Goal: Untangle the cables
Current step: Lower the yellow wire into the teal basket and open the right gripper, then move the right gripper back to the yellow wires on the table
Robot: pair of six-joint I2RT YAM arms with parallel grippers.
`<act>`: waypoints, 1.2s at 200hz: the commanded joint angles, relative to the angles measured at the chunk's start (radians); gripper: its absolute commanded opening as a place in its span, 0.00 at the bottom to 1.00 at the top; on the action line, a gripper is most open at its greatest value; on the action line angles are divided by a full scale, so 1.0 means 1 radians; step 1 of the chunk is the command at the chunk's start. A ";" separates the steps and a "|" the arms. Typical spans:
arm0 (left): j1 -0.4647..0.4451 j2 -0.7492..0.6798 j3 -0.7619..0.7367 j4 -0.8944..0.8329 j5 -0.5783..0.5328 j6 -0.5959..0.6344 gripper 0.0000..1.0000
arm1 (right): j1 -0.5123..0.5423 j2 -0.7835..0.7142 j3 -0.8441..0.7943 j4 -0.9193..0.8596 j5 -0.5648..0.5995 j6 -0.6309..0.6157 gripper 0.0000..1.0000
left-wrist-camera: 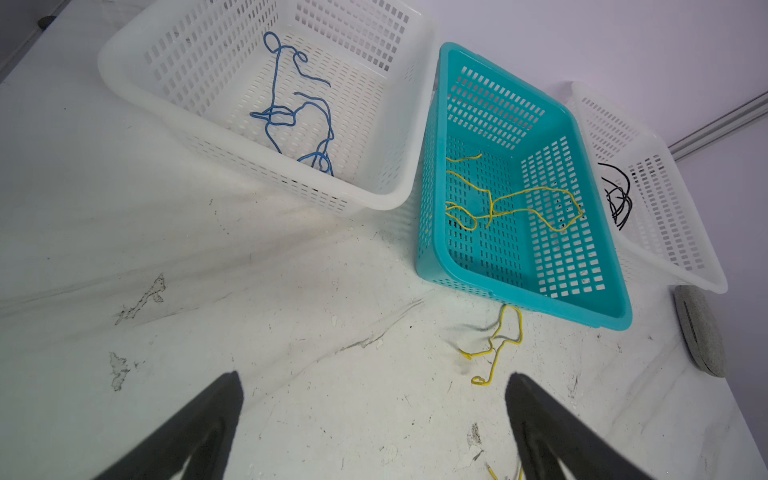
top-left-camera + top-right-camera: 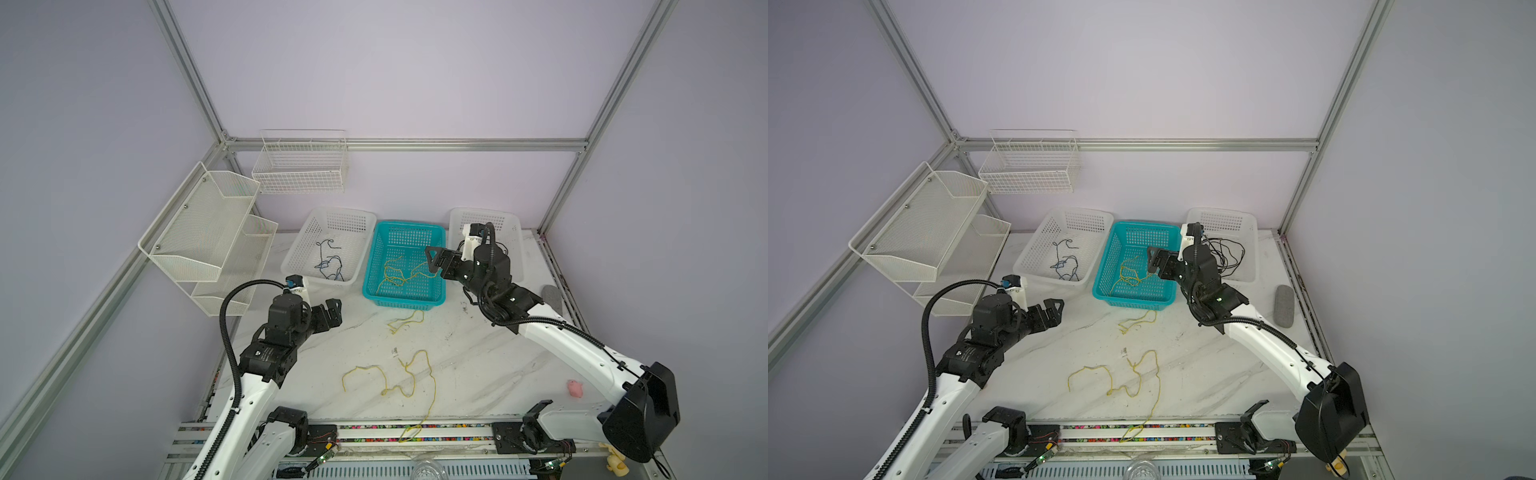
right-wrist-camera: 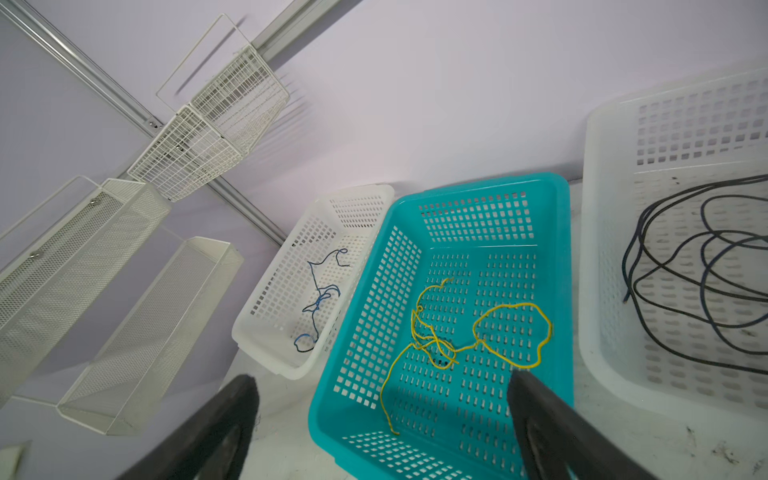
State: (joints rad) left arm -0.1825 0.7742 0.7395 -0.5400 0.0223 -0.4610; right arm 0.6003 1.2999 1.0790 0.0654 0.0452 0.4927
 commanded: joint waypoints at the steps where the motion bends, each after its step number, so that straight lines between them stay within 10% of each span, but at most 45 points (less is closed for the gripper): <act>1: 0.003 0.000 -0.045 0.031 0.007 -0.007 1.00 | 0.000 -0.040 -0.038 -0.076 -0.048 -0.025 0.97; 142: 0.003 -0.001 -0.047 0.032 0.025 -0.011 1.00 | 0.188 -0.257 -0.400 -0.405 -0.254 0.081 0.83; 240: 0.003 0.029 -0.035 0.019 0.045 -0.011 1.00 | 0.277 -0.238 -0.575 -0.273 -0.357 0.183 0.62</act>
State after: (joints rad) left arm -0.1825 0.8047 0.7395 -0.5407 0.0498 -0.4694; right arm 0.8482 1.0397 0.5201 -0.2756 -0.2848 0.6346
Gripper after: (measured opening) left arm 0.997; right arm 0.634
